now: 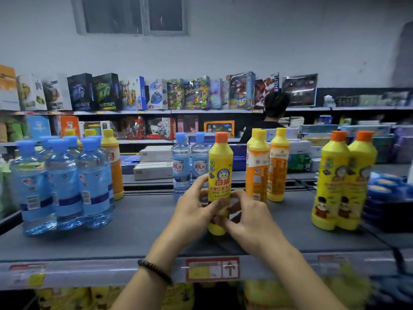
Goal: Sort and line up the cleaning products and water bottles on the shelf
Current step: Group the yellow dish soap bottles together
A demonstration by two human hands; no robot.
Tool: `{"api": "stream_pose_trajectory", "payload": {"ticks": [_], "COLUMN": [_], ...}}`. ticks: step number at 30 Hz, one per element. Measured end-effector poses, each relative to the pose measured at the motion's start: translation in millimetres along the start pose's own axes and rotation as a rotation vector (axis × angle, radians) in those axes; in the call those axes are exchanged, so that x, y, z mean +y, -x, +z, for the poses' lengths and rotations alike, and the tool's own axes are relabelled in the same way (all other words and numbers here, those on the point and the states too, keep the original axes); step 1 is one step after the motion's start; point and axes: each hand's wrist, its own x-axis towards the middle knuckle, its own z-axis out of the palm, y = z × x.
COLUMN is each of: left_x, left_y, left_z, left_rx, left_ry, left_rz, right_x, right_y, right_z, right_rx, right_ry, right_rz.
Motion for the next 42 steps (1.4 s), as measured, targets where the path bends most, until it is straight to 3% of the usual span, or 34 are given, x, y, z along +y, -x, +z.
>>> {"api": "stream_pose_trajectory", "payload": {"ticks": [13,17,28,42], "left_x": [24.6,29.6,36.5,38.3], "left_y": [-22.7,-28.9,-37.0,-40.6], "left_z": [133.7,163.2,201.5,210.8], "left_rx": [-0.085,-0.077,-0.014,-0.012], "left_ry": [-0.015,-0.04,-0.123,-0.194], "left_rz": [0.092,0.101,0.119,0.086], "right_x": [91.2,118.1,154.7,155.2], "right_y": [56.6,57.3,52.3,55.8], "right_z": [-111.9,-130.2,-138.2,-136.2], "right_rx": [0.62,0.764,0.592,0.581], "right_ry": [0.021,0.05,0.041,0.081], "right_rz": [0.059,0.178,0.309,0.285]}}
